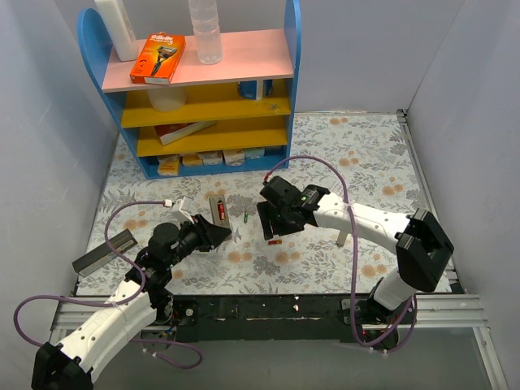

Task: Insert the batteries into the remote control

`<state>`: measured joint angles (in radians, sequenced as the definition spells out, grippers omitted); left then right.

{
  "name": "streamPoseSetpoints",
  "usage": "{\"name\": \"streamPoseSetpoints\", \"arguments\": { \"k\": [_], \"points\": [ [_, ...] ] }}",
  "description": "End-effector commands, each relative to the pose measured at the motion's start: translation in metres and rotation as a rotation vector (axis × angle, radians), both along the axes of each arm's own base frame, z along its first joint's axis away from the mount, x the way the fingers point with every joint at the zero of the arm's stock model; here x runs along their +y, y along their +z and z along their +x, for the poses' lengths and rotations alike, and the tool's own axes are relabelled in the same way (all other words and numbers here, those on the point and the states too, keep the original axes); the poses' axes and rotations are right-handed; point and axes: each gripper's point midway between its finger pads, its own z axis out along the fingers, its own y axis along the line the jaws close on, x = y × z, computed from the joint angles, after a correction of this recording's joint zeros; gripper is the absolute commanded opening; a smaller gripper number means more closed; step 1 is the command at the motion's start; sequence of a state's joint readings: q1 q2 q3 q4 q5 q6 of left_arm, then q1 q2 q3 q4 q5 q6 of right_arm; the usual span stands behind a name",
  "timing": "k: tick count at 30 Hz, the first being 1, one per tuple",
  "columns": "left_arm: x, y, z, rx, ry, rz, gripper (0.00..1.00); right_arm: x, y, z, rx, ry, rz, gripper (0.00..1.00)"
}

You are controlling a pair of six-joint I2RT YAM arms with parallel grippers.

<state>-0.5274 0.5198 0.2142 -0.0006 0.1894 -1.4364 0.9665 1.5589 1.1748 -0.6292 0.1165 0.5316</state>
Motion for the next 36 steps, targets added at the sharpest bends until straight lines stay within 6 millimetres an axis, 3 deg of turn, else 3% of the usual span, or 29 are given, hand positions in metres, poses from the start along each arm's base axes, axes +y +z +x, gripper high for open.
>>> {"name": "streamPoseSetpoints", "arguments": {
  "k": [1, 5, 10, 14, 23, 36],
  "points": [
    [0.002, 0.017, 0.006, -0.074, 0.012, 0.015, 0.0, -0.01, -0.017, -0.008, 0.136, -0.384, -0.03, 0.7],
    [0.002, 0.015, 0.005, -0.074, 0.008, 0.005, 0.0, -0.016, -0.036, -0.015, 0.231, -0.598, -0.096, 0.53],
    [0.004, 0.018, 0.004, -0.089, 0.025, -0.008, 0.0, -0.004, -0.043, -0.016, 0.314, -0.758, -0.118, 0.48],
    [0.004, 0.021, 0.002, -0.099, 0.026, -0.012, 0.0, 0.007, -0.044, -0.01, 0.33, -0.829, -0.055, 0.48],
    [0.003, 0.024, 0.0, -0.111, 0.025, -0.027, 0.0, 0.014, -0.056, -0.008, 0.361, -0.936, -0.022, 0.48],
    [0.003, 0.023, -0.005, -0.1, 0.014, -0.026, 0.0, 0.005, -0.075, 0.0, 0.364, -1.084, -0.034, 0.47]
  ]
}}
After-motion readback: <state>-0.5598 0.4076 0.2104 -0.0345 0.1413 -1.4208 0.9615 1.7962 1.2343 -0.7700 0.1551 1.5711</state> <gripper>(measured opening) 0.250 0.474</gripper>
